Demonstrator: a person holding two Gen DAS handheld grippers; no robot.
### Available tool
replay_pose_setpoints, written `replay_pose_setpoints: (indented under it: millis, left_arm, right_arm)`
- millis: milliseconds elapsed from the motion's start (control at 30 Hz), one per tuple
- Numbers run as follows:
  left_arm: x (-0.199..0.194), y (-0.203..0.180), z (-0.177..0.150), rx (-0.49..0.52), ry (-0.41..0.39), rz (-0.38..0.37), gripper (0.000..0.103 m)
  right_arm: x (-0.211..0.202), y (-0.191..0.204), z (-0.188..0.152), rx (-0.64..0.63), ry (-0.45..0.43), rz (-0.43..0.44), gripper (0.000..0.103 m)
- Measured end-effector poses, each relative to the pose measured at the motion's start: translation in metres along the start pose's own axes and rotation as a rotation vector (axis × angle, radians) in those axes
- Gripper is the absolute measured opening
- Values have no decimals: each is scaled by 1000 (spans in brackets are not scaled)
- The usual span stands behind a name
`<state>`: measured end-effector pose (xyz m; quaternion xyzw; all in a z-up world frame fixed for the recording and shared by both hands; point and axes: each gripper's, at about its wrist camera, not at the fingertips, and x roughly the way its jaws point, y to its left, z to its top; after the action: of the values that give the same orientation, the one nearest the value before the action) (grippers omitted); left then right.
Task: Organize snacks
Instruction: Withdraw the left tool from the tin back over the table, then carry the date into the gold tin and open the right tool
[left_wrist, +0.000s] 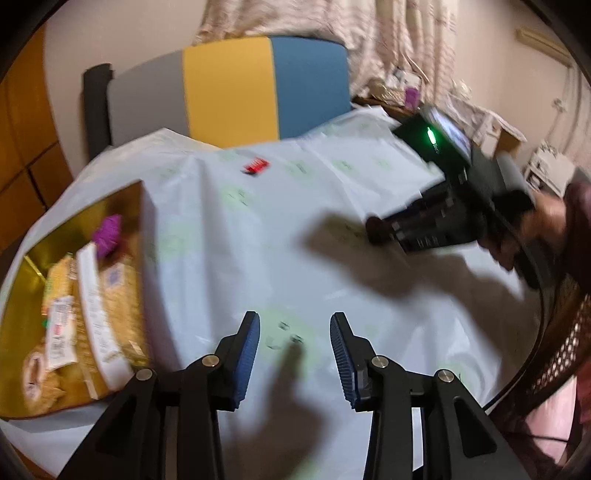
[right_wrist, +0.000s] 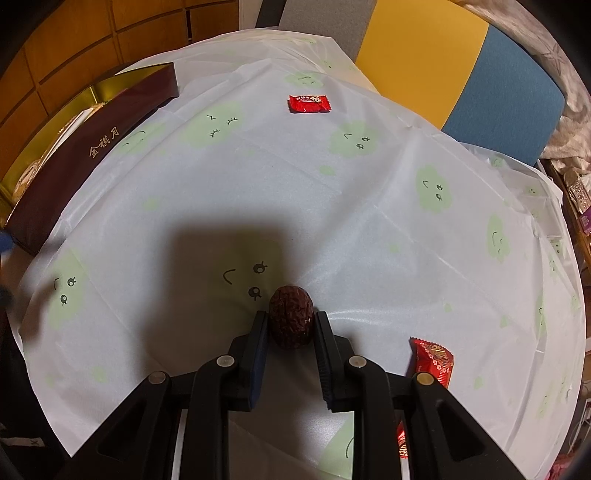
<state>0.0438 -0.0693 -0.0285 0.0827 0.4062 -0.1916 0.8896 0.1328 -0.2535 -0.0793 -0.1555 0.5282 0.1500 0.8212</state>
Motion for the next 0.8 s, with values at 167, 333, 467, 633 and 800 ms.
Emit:
replay_pose_setpoints:
  millis: [167,333,467,633,800]
  left_arm:
    - [18,-16,-12,35,29,-23,41]
    - [32,-26,-22,55,-17,-5,48]
    - [36,-25,-26,22,-77,-6,56]
    - [36,-28,-35,34,-147,35,58]
    - [37,-23,-37,32,-182,25,60]
  right_arm:
    - [0,1,0,1,0,-1,24]
    - [-1,2,0,1,-3,-2,24]
    - [-1,1,-1,6,-7,2,24]
    - [-1,0,-3,15,-16,2,24]
    - [-2,-2,-3,44,-14,3,24]
